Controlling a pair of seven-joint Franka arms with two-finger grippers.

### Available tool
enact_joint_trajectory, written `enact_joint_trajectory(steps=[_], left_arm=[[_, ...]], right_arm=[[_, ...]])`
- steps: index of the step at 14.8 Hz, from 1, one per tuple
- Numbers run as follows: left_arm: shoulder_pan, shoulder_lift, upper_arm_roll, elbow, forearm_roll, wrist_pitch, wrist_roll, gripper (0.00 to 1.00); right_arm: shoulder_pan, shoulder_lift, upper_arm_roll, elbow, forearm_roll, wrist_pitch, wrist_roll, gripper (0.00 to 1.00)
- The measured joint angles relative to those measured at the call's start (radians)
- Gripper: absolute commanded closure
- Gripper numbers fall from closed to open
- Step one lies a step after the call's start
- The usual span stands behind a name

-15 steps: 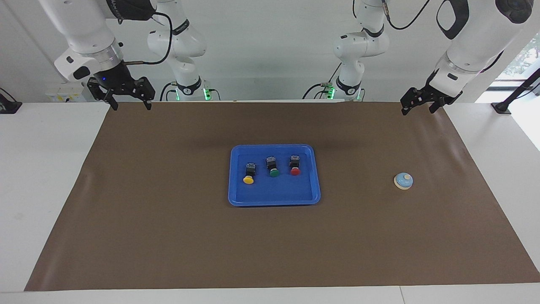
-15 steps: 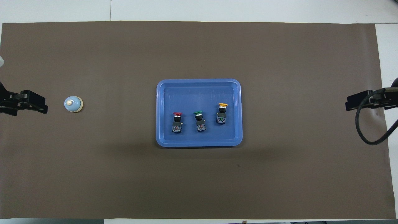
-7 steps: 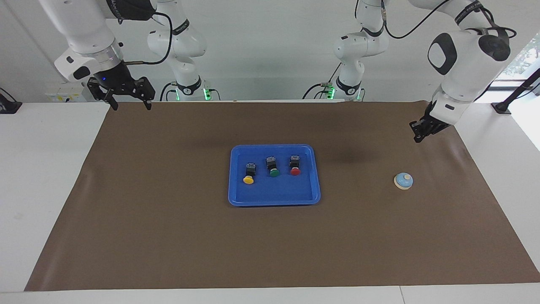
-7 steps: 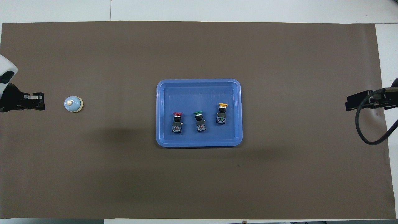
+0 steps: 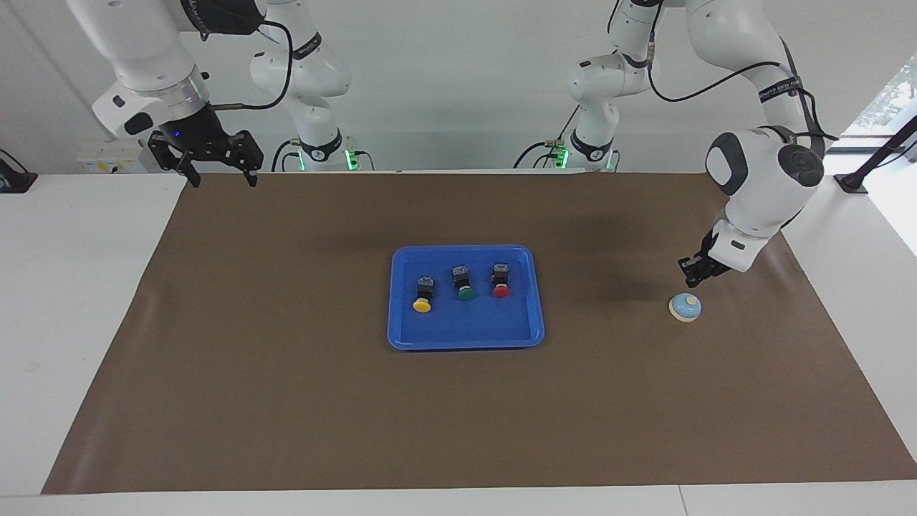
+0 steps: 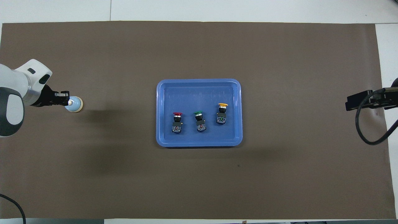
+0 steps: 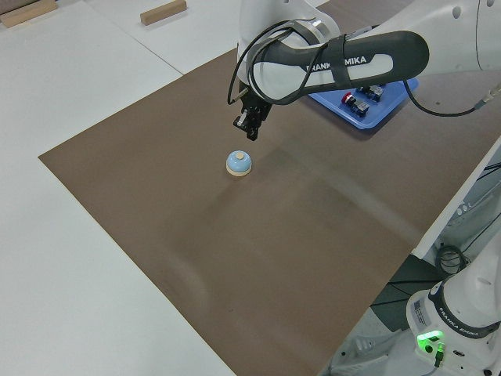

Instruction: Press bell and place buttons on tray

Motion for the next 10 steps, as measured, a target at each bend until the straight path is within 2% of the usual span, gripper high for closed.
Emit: enact_joint_trajectory(steps=[10], left_arm=[[0.02, 0.078, 0.001, 0.003, 0.0, 0.08, 0.0, 1.0]], right_arm=[[0.0, 0.0, 0.0, 0.0, 0.0, 0.0, 0.0, 0.0]])
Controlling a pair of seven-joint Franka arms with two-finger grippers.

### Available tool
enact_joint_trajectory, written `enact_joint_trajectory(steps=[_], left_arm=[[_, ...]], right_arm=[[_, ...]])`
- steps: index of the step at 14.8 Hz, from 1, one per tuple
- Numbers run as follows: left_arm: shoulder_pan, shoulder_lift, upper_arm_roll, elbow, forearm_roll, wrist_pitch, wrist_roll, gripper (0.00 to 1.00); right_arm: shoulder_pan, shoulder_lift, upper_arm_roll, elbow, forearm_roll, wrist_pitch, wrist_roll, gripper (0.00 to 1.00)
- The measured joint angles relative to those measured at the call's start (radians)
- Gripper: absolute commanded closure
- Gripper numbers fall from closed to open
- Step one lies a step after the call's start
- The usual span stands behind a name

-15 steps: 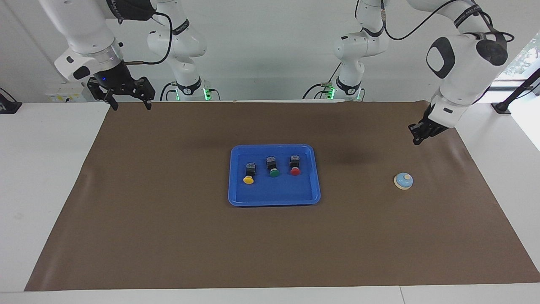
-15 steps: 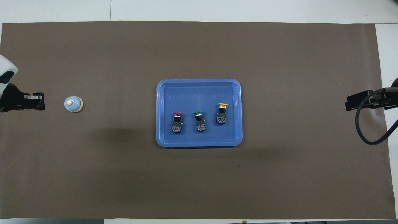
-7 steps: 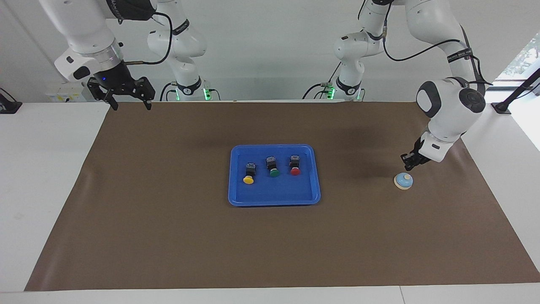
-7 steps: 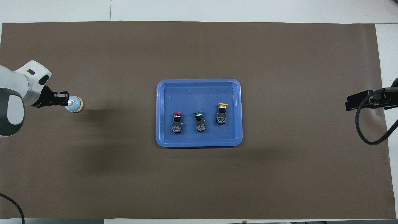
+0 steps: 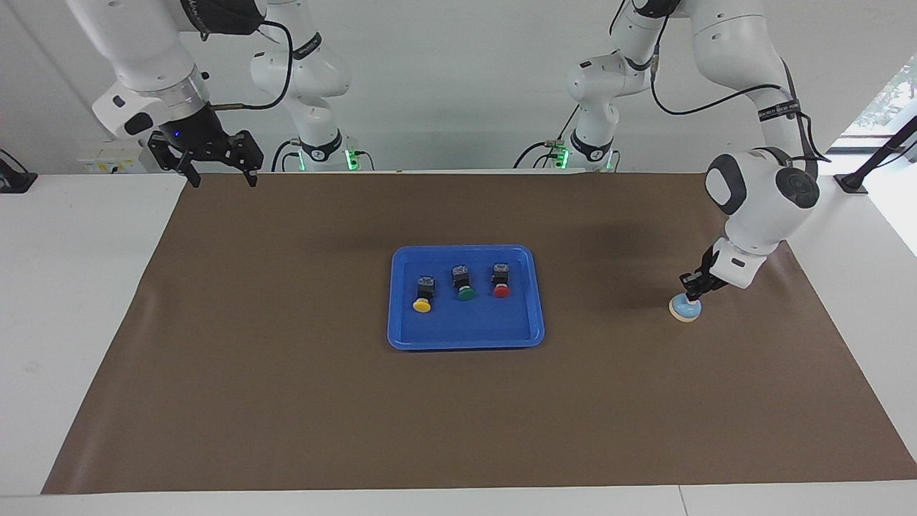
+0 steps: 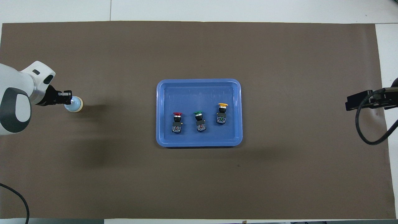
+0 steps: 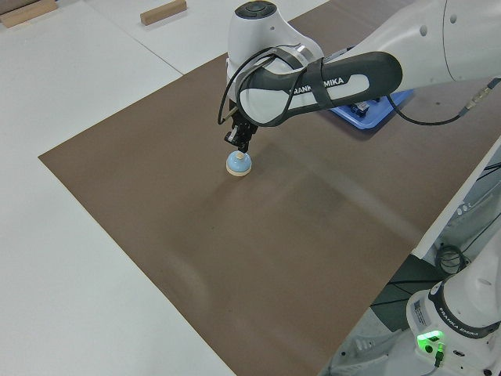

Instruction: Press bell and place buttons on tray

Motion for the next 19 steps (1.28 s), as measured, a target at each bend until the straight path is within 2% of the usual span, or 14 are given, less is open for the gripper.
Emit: enact_joint_trajectory(steps=[13, 14, 15, 16, 17, 19], left_arm=[[0.026, 0.032, -0.001, 0.023, 0.0, -0.002, 0.017, 1.0], [0.026, 0.033, -0.002, 0.05, 0.0, -0.046, 0.018, 0.95], [0.025, 0.031, -0.004, 0.088, 0.0, -0.107, 0.02, 0.69], [0.024, 0.027, -0.007, 0.133, 0.0, -0.179, 0.021, 0.37], [0.018, 0.015, -0.01, 0.18, 0.0, -0.258, 0.021, 0.0], [-0.001, -0.022, -0.012, 0.237, 0.001, -0.378, 0.021, 0.0]], right_arm=[[0.0, 0.0, 0.0, 0.0, 0.0, 0.0, 0.0, 0.0], [0.0, 0.0, 0.0, 0.0, 0.0, 0.0, 0.0, 0.0], [0.0, 0.0, 0.0, 0.0, 0.0, 0.0, 0.0, 0.0], [0.0, 0.0, 0.0, 0.0, 0.0, 0.0, 0.0, 0.0], [0.0, 0.0, 0.0, 0.0, 0.0, 0.0, 0.0, 0.0], [0.0, 0.0, 0.0, 0.0, 0.0, 0.0, 0.0, 0.0]])
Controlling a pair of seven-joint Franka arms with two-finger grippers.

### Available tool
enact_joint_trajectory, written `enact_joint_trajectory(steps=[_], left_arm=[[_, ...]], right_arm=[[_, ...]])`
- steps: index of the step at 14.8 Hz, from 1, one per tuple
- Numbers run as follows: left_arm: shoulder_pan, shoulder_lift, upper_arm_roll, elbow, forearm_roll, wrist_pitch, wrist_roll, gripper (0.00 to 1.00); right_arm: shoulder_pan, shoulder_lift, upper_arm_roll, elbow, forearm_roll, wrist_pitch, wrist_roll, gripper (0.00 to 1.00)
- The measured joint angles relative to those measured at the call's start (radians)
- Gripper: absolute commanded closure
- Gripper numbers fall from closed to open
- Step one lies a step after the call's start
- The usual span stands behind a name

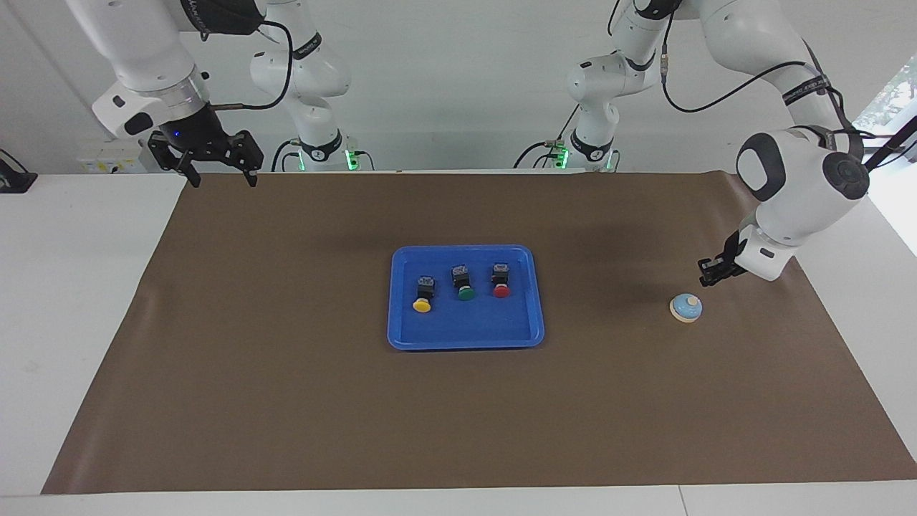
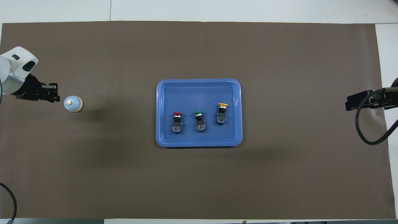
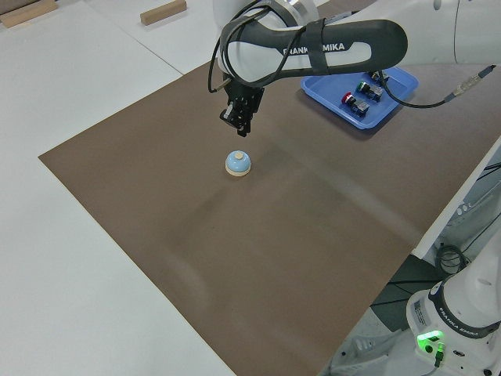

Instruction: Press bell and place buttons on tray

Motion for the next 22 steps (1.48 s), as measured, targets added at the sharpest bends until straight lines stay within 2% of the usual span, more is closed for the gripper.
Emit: enact_joint_trajectory(steps=[3, 6, 9, 18, 20, 22], left_arm=[[-0.021, -0.096, -0.002, 0.016, 0.0, -0.096, -0.002, 0.0], [-0.022, -0.211, -0.001, 0.017, 0.001, -0.248, -0.002, 0.0], [-0.022, -0.27, -0.001, 0.015, 0.001, -0.321, -0.002, 0.0], [-0.032, -0.274, 0.005, 0.012, 0.001, -0.339, -0.002, 0.0], [-0.051, -0.274, 0.01, 0.011, 0.001, -0.34, -0.002, 0.0], [-0.116, -0.274, 0.063, 0.01, 0.001, -0.34, -0.002, 0.0]], right_arm=[[0.0, 0.0, 0.0, 0.0, 0.0, 0.0, 0.0, 0.0], [0.0, 0.0, 0.0, 0.0, 0.0, 0.0, 0.0, 0.0], [0.0, 0.0, 0.0, 0.0, 0.0, 0.0, 0.0, 0.0], [0.0, 0.0, 0.0, 0.0, 0.0, 0.0, 0.0, 0.0], [0.0, 0.0, 0.0, 0.0, 0.0, 0.0, 0.0, 0.0], [0.0, 0.0, 0.0, 0.0, 0.0, 0.0, 0.0, 0.0]])
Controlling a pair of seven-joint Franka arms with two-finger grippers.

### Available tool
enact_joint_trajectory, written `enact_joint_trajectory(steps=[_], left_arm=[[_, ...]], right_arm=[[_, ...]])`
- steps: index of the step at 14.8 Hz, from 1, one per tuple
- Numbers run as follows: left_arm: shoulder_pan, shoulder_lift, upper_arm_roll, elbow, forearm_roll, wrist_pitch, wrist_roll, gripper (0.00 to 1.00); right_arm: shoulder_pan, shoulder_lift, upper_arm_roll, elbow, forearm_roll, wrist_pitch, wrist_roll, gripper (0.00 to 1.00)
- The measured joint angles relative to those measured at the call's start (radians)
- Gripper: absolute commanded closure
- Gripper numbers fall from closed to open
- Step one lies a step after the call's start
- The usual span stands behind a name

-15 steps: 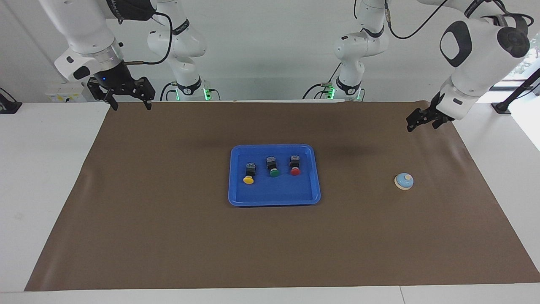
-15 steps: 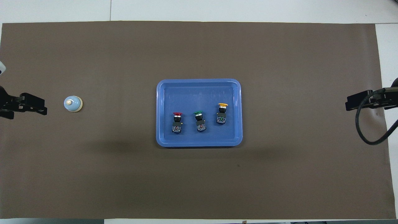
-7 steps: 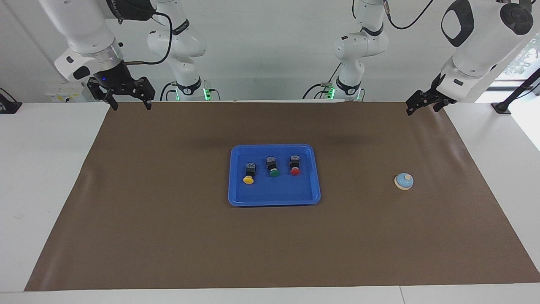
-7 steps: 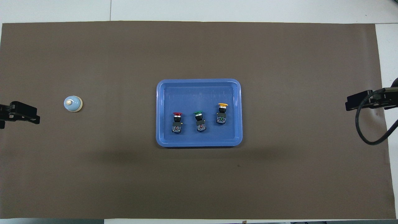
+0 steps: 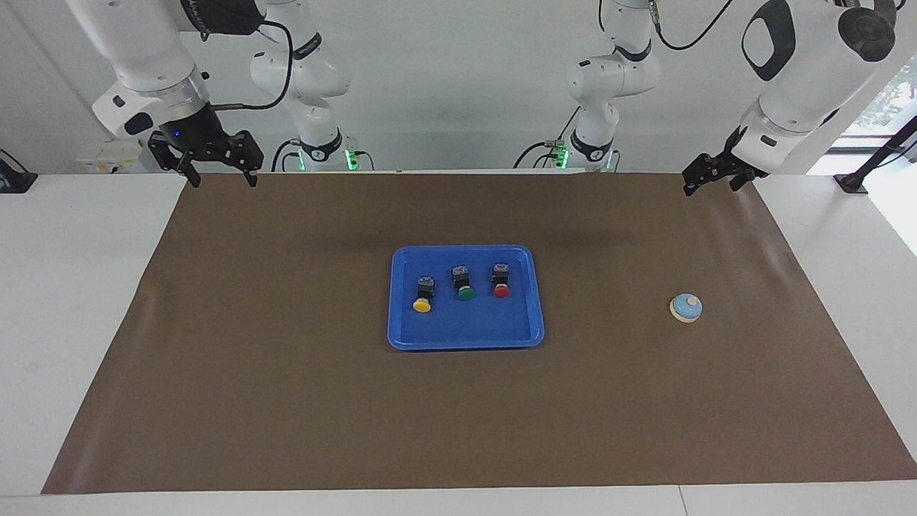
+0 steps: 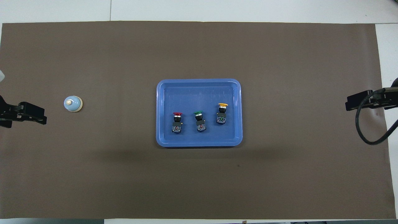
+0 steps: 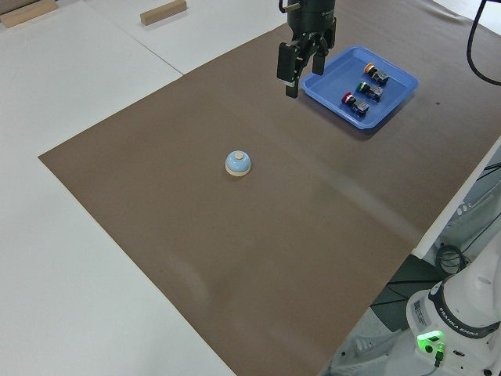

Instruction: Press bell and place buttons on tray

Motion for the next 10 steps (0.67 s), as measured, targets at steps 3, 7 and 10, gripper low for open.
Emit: enact_joint_trajectory(steps=[3, 7, 10], left_arm=[[-0.086, 0.0, 0.082, 0.0, 0.0, 0.0, 0.0, 0.0], [-0.09, 0.0, 0.092, 0.012, 0.0, 0.002, 0.0, 0.0], [-0.091, 0.0, 0.093, 0.018, 0.0, 0.023, 0.002, 0.0]], right_arm=[[0.0, 0.0, 0.0, 0.0, 0.0, 0.0, 0.0, 0.0], [0.0, 0.0, 0.0, 0.0, 0.0, 0.0, 0.0, 0.0], [0.0, 0.0, 0.0, 0.0, 0.0, 0.0, 0.0, 0.0]])
